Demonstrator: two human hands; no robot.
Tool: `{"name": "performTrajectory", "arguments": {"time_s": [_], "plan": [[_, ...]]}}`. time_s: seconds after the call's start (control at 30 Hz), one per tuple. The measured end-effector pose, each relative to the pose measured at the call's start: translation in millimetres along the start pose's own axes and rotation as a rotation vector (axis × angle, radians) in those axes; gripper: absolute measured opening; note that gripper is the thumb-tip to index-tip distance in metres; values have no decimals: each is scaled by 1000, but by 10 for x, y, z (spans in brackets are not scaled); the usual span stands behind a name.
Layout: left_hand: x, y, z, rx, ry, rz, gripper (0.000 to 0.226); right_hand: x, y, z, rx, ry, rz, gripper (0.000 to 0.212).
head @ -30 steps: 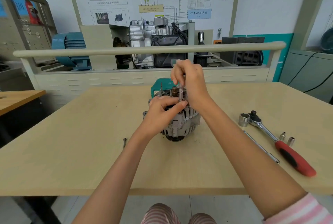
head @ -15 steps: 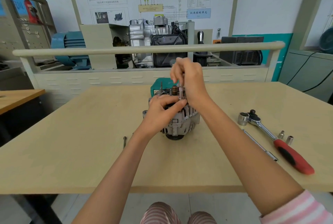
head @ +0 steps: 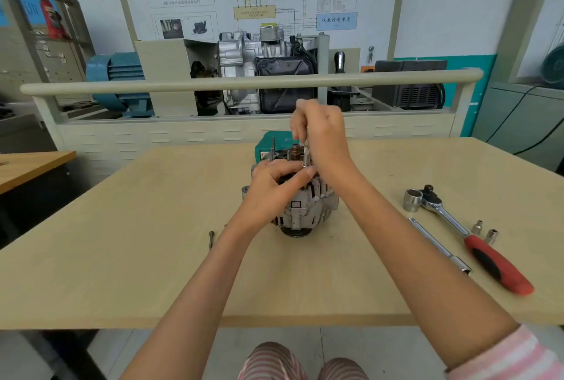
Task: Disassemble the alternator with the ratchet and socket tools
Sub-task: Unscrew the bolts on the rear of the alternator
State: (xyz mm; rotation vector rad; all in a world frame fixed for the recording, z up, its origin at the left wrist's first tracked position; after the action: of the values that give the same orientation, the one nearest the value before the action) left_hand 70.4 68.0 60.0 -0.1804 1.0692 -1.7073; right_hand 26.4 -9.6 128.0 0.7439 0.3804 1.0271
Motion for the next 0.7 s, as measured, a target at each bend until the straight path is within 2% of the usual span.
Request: {"name": "performTrajectory", "arguments": {"time_s": [0.07, 0.1, 0.17, 0.23, 0.27, 0.3, 0.37, 0.47, 0.5, 0.53, 0.57, 0.63, 0.7], "plan": [[-18, 38, 2, 13, -9, -27, 16, 0, -34, 34, 78, 32, 184, 50], [-25, 52, 5, 25, -24, -35, 16, 0, -48, 33, 46, 29, 124, 48], [-29, 71, 12, 31, -63, -43, 27, 13, -77, -42, -195, -19, -339, 34], [-14, 125, 22, -10, -114, -76, 44, 65, -114, -168, -401, -193, -903, 19], [8, 160, 25, -39, -122, -79, 45, 90, -108, -217, -436, -278, -1031, 17], [23, 184, 23, -53, -125, -72, 42, 102, -98, -238, -457, -324, -1059, 18], [20, 119, 21, -15, -118, -72, 38, 71, -67, -150, -401, -216, -907, 24], [-3, 49, 16, 22, -27, -64, 14, -36, -26, 40, -34, 154, -171, 39], [-22, 49, 17, 19, -7, -80, 14, -44, -18, 64, 63, 201, 56, 44], [-35, 46, 14, 18, 5, -91, 15, -39, -17, 70, 99, 202, 175, 48], [-47, 55, 13, 26, 9, -101, 15, -19, -12, 52, 74, 181, 161, 47], [-56, 66, 10, 22, -11, -100, 23, 32, -35, -42, -154, 71, -223, 35], [-46, 105, 15, -32, -63, -112, 43, 93, -61, -171, -319, -158, -746, 22]]}}
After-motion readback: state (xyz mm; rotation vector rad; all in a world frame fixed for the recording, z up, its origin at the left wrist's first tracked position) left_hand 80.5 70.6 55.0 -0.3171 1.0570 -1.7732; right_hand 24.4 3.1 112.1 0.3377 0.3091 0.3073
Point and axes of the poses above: each hand's wrist, its own z-axis towards the middle knuckle, its own x-axis out of the palm, y = z × x, the point moved 3 cm from there along z, towards the middle knuckle, and after that the axes turned 3 degrees about z, right-handed, at the moved point
